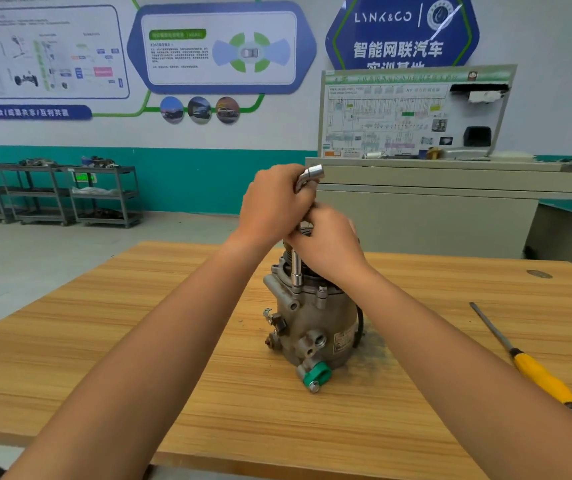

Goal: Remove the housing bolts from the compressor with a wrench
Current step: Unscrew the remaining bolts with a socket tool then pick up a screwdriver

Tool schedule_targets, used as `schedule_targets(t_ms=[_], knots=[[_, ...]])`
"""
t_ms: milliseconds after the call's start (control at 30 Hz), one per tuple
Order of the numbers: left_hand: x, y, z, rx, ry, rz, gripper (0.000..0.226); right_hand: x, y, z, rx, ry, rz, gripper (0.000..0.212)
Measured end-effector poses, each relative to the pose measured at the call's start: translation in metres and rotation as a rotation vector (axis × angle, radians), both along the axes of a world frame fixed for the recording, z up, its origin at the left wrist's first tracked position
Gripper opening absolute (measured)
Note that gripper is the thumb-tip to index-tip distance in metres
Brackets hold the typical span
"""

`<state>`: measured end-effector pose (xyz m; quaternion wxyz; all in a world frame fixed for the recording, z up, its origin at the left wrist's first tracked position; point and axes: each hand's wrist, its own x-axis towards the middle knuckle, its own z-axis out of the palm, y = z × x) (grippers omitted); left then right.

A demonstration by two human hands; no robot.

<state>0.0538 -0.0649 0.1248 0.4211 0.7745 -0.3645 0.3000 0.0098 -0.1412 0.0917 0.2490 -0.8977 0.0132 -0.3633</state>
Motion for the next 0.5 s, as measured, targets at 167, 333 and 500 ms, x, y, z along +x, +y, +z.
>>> schedule_targets(t_ms=[167, 333, 500], knots=[[0.009, 0.002, 0.002, 0.011, 0.1, 0.119, 0.036, 0.003, 0.003, 0.0, 0.094, -0.211, -0.02, 0.015], [0.011, 0.022, 0.011, 0.018, 0.603, -0.32, 0.017, 0.002, 0.0, 0.003, 0.108, -0.178, 0.065, 0.023], [0.016, 0.034, 0.001, -0.017, 0.692, -0.554, 0.019, -0.005, -0.008, 0.008, 0.142, -0.036, 0.182, 0.028]])
